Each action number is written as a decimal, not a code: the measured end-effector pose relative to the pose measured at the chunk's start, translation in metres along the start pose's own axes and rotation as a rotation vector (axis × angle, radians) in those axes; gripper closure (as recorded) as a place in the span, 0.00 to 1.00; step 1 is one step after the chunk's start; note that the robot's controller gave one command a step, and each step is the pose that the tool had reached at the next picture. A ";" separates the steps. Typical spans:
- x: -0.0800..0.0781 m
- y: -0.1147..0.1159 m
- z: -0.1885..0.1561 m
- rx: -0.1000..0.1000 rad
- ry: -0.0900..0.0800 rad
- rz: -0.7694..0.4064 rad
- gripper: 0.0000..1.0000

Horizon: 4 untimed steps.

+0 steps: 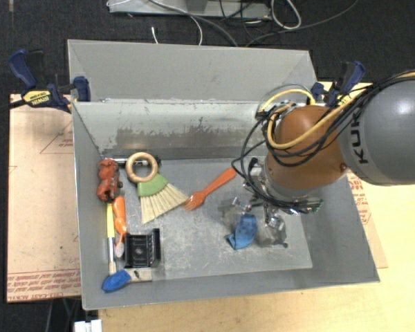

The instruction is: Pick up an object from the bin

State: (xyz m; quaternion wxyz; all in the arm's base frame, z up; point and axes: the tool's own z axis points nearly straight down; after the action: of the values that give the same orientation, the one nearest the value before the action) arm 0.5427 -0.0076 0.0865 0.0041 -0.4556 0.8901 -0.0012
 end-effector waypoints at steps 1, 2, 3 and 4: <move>0.001 -0.006 0.016 -0.005 -0.001 0.032 1.00; 0.001 -0.006 0.016 -0.005 -0.001 0.032 1.00; 0.001 -0.006 0.013 -0.004 -0.002 0.031 1.00; 0.000 -0.006 0.010 -0.005 -0.004 0.031 1.00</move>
Offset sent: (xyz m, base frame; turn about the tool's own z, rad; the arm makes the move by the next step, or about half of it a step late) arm 0.0000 0.0000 0.0000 0.0000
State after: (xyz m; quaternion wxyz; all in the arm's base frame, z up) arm 0.5476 -0.0111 0.0765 0.0050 -0.4416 0.8972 0.0018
